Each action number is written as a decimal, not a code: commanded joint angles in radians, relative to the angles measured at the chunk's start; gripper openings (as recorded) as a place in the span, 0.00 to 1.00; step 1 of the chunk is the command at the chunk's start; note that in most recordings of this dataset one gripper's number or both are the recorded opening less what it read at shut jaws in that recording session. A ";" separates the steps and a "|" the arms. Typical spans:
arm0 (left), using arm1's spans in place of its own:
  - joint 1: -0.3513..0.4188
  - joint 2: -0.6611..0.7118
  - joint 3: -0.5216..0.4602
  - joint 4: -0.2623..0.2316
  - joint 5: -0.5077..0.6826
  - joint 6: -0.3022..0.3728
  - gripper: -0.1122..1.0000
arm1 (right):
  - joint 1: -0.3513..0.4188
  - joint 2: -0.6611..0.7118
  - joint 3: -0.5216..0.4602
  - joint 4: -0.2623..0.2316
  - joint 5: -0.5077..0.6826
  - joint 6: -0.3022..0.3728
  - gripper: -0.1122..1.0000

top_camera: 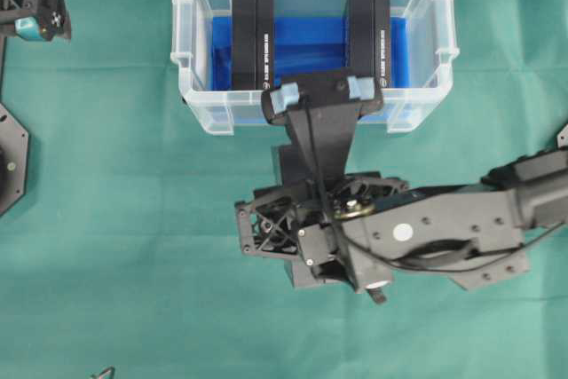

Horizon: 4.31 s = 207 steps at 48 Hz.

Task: Take out the box from the case.
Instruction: 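Carry the box toward the front of the case with the right gripper, then lower the box onto the cloth and open the right gripper, then withdraw the right gripper to the right side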

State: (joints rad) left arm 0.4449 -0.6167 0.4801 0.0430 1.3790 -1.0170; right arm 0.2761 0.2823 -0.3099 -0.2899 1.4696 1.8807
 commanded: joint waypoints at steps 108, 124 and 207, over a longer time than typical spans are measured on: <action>-0.011 -0.003 0.000 0.005 -0.005 0.000 0.94 | -0.046 -0.055 0.245 0.075 -0.331 0.032 0.94; -0.011 -0.003 -0.002 -0.002 -0.002 -0.003 0.94 | -0.046 -0.138 0.118 0.008 -0.147 0.012 0.93; -0.060 -0.002 -0.002 -0.005 0.002 -0.061 0.94 | 0.106 -0.746 0.729 0.038 -0.023 0.123 0.93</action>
State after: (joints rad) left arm 0.3896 -0.6151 0.4924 0.0383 1.3852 -1.0784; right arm 0.3942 -0.4525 0.4172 -0.2439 1.4481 2.0080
